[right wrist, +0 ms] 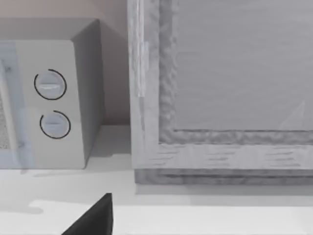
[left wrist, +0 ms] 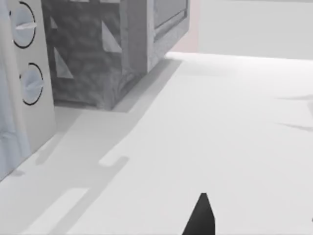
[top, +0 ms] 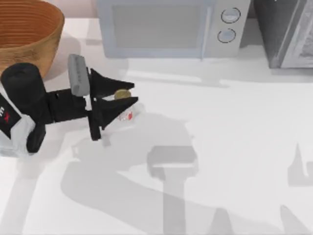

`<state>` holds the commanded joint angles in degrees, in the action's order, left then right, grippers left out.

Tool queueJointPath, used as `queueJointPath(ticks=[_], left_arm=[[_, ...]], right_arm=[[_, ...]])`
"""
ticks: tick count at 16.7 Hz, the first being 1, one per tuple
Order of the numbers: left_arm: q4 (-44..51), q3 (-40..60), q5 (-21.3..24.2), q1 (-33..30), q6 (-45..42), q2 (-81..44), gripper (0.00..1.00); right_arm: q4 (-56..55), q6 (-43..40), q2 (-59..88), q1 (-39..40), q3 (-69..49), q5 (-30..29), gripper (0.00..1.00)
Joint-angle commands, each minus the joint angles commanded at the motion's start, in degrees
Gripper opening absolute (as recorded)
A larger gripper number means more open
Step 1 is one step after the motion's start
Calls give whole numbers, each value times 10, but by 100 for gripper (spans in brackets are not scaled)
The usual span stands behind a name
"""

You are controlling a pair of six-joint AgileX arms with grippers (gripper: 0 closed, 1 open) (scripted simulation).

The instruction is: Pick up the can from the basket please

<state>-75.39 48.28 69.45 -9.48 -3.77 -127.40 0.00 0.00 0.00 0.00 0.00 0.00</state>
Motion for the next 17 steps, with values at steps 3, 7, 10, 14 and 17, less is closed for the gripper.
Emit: queueJointPath(ticks=[3, 7, 10, 14, 17], left_arm=[[-27, 28, 48, -2, 0, -59, 0], [-51, 67, 107, -4, -1, -123, 0], [-58, 85, 134, -5, -2, -145, 0], [-58, 85, 134, -5, -2, -145, 0], [-58, 85, 134, -5, -2, -145, 0]], right_arm=[[0, 0, 0, 0, 0, 0, 100], [0, 0, 0, 0, 0, 0, 100], [0, 0, 0, 0, 0, 0, 100], [0, 0, 0, 0, 0, 0, 100], [0, 0, 0, 0, 0, 0, 100]])
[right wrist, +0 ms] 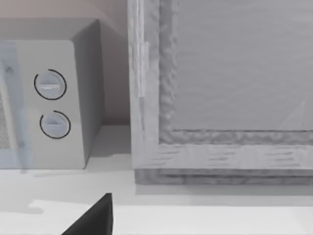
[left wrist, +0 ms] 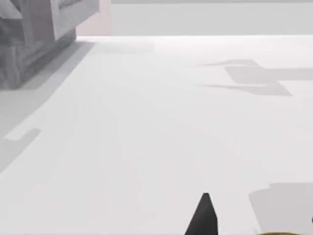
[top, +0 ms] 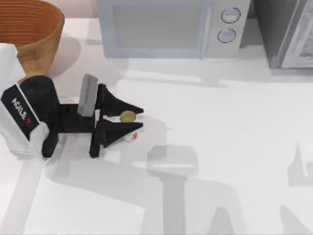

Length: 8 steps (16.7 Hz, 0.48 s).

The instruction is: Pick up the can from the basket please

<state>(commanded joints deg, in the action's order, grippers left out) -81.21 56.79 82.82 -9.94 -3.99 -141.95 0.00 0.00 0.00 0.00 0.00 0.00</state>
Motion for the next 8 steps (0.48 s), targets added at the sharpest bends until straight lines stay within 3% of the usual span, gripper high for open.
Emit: queueJointPath(ticks=[8], left_arm=[[0, 0, 0, 0, 0, 0, 60]], right_arm=[[0, 0, 0, 0, 0, 0, 100]])
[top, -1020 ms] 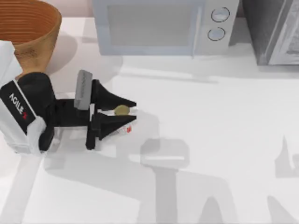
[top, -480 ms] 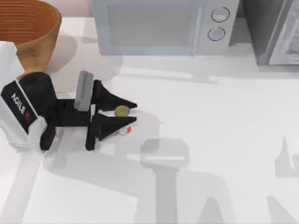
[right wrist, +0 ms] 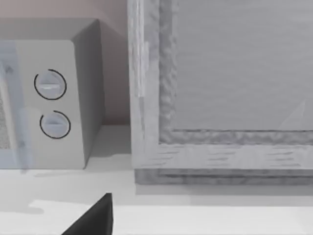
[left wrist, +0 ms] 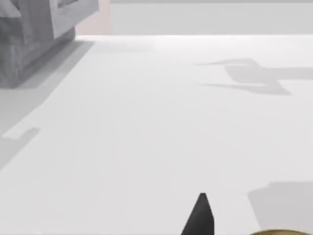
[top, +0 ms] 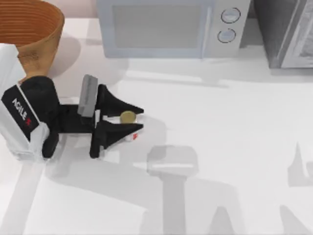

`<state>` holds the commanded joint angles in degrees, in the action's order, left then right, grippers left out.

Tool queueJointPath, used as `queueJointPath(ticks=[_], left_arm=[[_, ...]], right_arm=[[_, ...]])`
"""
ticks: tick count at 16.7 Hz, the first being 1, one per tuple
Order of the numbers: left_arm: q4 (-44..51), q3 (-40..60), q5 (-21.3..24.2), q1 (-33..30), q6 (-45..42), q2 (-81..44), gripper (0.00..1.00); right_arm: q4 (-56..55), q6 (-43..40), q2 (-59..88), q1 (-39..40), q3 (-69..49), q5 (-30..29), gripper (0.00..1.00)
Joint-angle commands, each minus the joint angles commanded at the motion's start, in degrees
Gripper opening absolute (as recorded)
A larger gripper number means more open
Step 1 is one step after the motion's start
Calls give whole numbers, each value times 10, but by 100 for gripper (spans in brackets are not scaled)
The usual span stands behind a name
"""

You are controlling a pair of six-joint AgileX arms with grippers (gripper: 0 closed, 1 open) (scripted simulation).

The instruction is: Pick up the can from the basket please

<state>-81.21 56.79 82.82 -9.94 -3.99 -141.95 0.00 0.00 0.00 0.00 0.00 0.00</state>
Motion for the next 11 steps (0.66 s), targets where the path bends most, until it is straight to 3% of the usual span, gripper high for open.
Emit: queueJointPath(ticks=[5, 11], left_arm=[[0, 0, 0, 0, 0, 0, 98], [0, 0, 0, 0, 0, 0, 100]], right_arm=[[0, 0, 0, 0, 0, 0, 100], [0, 0, 0, 0, 0, 0, 100]])
